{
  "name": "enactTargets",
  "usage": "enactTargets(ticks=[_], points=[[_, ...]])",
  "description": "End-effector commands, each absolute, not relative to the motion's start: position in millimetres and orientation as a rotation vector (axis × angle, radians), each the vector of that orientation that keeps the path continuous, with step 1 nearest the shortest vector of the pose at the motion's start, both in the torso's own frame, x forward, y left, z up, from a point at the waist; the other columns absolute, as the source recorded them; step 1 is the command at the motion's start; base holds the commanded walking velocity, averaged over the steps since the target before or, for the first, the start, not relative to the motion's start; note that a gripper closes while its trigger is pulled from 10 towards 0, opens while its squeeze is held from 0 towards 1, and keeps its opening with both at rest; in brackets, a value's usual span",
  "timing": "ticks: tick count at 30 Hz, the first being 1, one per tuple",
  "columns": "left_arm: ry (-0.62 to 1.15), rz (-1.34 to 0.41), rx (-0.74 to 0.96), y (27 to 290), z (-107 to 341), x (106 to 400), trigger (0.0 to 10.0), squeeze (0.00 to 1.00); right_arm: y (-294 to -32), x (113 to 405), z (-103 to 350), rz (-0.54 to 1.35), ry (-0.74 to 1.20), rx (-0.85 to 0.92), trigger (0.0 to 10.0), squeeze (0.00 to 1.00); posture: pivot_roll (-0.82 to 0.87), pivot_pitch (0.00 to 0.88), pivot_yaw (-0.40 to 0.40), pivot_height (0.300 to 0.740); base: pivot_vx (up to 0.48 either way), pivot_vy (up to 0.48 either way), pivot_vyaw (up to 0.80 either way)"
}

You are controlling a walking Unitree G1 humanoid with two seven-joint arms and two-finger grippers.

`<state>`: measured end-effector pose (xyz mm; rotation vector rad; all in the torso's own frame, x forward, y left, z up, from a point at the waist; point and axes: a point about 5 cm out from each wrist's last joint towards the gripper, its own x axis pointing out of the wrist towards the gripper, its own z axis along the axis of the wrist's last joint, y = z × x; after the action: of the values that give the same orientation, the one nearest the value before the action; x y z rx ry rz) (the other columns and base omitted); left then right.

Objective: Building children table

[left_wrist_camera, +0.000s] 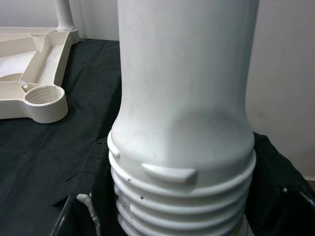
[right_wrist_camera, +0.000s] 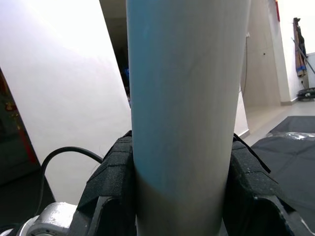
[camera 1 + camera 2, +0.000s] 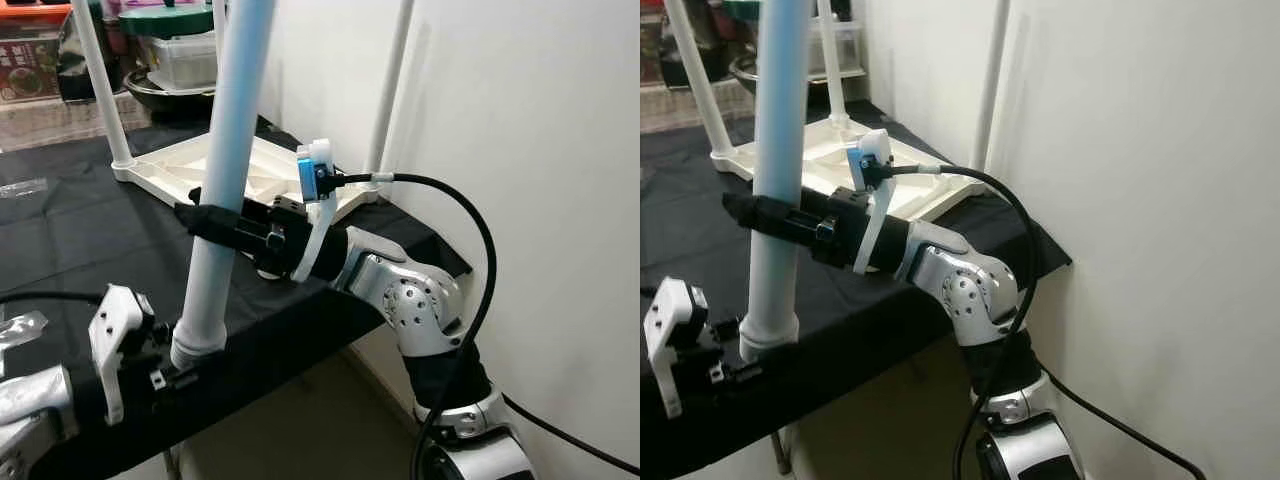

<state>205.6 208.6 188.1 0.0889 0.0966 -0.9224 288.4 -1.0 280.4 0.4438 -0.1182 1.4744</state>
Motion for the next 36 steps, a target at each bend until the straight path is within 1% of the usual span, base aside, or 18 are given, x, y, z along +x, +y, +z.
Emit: enactTargets(ticks=[1, 7, 8, 9, 10, 11, 12, 13, 22, 23, 30, 31, 32, 33, 36], points=[[0.136, -0.978, 0.106, 205, 183, 204, 0.0, 0.00, -3, 285, 290, 1.486, -0.165, 0.446, 0.0, 0.00, -0.03, 0.000, -0.078, 0.740, 0.000, 0.000, 0.00], [0.130, -0.990, 0.111, 204, 185, 207, 0.0, 0.00, -3, 284, 291, 1.495, -0.172, 0.445, 0.0, 0.00, -0.03, 0.000, -0.077, 0.740, 0.000, 0.000, 0.00], [0.131, -0.990, 0.133, 202, 185, 209, 1.6, 0.00, -3, 283, 291, 1.498, -0.171, 0.440, 0.0, 0.00, -0.03, 0.000, -0.076, 0.740, 0.000, 0.000, 0.00], [0.131, -0.990, 0.133, 202, 185, 209, 1.6, 0.00, -3, 283, 291, 1.498, -0.171, 0.440, 0.0, 0.00, -0.03, 0.000, -0.076, 0.740, 0.000, 0.000, 0.00], [0.129, -0.992, 0.156, 202, 185, 209, 10.0, 0.00, -2, 283, 290, 1.499, -0.162, 0.421, 0.0, 0.00, -0.03, 0.000, -0.078, 0.740, 0.000, 0.000, 0.00], [0.129, -0.998, 0.172, 202, 185, 209, 10.0, 0.00, -2, 283, 289, 1.497, -0.152, 0.416, 10.0, 0.00, -0.03, 0.000, -0.078, 0.740, 0.000, 0.000, 0.00], [0.132, -1.002, 0.182, 202, 185, 209, 10.0, 0.00, -2, 283, 288, 1.500, -0.141, 0.436, 10.0, 0.00, -0.03, 0.000, -0.078, 0.740, 0.000, 0.000, 0.00], [0.135, -1.006, 0.192, 203, 185, 208, 10.0, 0.00, -2, 282, 287, 1.511, -0.136, 0.431, 10.0, 1.00, -0.02, 0.000, -0.079, 0.740, 0.000, 0.000, 0.00], [0.170, -1.047, 0.235, 206, 185, 205, 10.0, 0.00, -1, 277, 282, 1.555, -0.094, 0.398, 10.0, 1.00, -0.02, 0.000, -0.078, 0.740, 0.000, 0.000, 0.00], [0.168, -1.051, 0.241, 206, 186, 206, 10.0, 0.00, 0, 275, 281, 1.571, -0.087, 0.396, 10.0, 0.00, -0.02, 0.000, -0.078, 0.740, 0.000, 0.000, 0.00], [0.160, -1.058, 0.245, 205, 187, 209, 10.0, 0.00, 3, 271, 279, 1.581, -0.077, 0.398, 10.0, 0.00, -0.02, 0.000, -0.074, 0.740, 0.000, 0.000, 0.00], [0.156, -1.067, 0.244, 203, 187, 209, 10.0, 0.00, 5, 269, 278, 1.587, -0.076, 0.410, 9.5, 0.00, -0.02, 0.000, -0.074, 0.740, 0.000, 0.000, 0.00], [0.156, -1.067, 0.244, 203, 187, 209, 10.0, 0.00, 5, 269, 278, 1.587, -0.076, 0.410, 9.5, 0.00, -0.02, 0.000, -0.074, 0.740, 0.000, 0.000, 0.00], [0.154, -1.075, 0.243, 201, 186, 209, 10.0, 0.00, 6, 267, 277, 1.592, -0.079, 0.429, 0.0, 0.00, -0.03, 0.000, -0.073, 0.740, 0.000, 0.000, 0.00], [0.161, -1.097, 0.242, 199, 184, 208, 10.0, 0.00, 8, 263, 276, 1.602, -0.088, 0.460, 0.0, 0.00, -0.02, 0.000, -0.071, 0.740, 0.000, 0.000, 0.00]])
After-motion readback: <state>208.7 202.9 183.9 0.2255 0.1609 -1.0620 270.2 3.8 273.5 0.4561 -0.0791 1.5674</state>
